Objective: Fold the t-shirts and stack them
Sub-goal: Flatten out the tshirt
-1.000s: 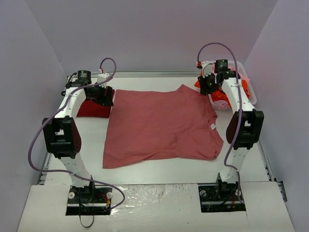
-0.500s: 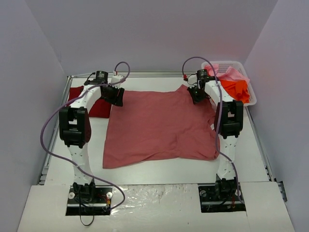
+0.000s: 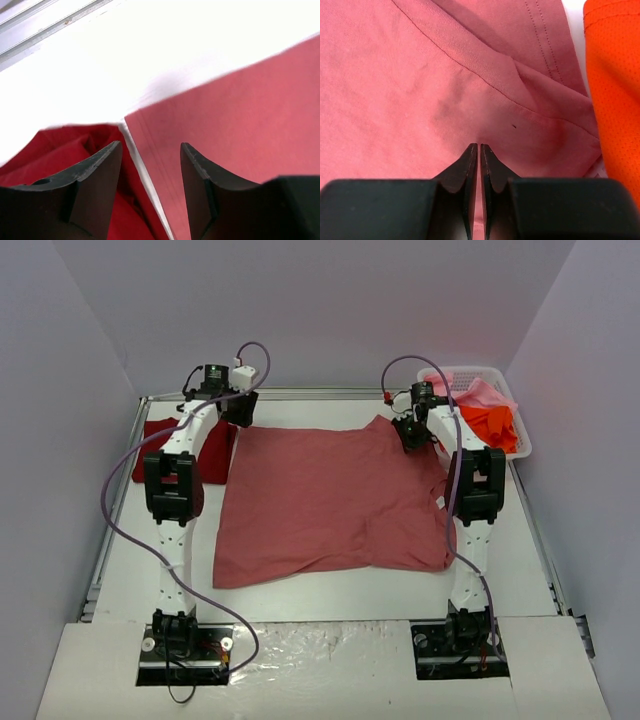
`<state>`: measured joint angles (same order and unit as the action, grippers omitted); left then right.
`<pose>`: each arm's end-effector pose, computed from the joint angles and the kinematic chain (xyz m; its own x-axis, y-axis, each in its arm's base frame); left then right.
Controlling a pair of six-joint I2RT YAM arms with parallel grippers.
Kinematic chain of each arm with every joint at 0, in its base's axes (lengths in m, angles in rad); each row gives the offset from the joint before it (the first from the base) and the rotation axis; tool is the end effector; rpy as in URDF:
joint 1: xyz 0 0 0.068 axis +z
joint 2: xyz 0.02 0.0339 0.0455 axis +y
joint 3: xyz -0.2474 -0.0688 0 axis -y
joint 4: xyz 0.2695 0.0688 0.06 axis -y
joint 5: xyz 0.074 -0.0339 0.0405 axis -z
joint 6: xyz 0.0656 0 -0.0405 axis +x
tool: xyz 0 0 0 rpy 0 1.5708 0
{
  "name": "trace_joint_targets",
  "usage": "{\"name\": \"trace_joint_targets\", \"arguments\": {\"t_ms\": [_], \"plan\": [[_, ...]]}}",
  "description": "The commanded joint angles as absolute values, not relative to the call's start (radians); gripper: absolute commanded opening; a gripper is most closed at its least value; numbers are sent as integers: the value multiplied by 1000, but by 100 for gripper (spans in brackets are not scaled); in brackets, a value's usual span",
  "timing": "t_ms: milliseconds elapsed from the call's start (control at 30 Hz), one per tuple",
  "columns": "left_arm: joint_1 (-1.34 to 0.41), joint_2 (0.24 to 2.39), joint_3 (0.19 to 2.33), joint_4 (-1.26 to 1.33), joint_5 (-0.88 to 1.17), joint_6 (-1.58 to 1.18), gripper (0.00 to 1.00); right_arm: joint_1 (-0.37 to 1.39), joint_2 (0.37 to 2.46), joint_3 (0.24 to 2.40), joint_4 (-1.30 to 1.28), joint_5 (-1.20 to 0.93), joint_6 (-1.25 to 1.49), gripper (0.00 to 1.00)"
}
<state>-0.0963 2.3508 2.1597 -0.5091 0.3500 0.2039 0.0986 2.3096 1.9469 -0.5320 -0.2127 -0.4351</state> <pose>0.5689 -0.0776 0.2097 -0.5570 0.2449 -0.7936 0.4739 0.8784 -0.0615 0.5423 0.0676 0.1491 -0.6079 -0.4742 -0.6369 -0.5336 0.8379 -0.1144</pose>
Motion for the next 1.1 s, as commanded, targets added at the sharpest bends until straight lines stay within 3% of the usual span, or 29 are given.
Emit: {"name": "trace_joint_targets", "arguments": {"t_ms": [0, 133, 733, 833, 867, 900, 933, 1067], "plan": [[-104, 2433, 2282, -592, 363, 192, 49, 95, 2284, 1950, -555, -195, -434, 4], [-104, 2510, 2393, -638, 364, 178, 49, 92, 2298, 1953, -555, -175, -433, 4], [-104, 2565, 2401, -623, 314, 209, 55, 92, 2318, 1940, -558, -155, -437, 7], [-104, 2568, 2393, -637, 336, 212, 33, 89, 2309, 1940, -555, -141, -437, 15], [-104, 2568, 2390, -641, 357, 215, 15, 89, 2307, 1942, -555, -137, -437, 18], [-103, 2566, 2382, -643, 363, 216, 6, 87, 2304, 1947, -554, -132, -437, 23], [-103, 2562, 2378, -643, 367, 215, 3, 89, 2306, 1951, -555, -114, -436, 26], [-104, 2534, 2341, -635, 380, 219, 2, 87, 2313, 1994, -554, -55, -437, 29]]}}
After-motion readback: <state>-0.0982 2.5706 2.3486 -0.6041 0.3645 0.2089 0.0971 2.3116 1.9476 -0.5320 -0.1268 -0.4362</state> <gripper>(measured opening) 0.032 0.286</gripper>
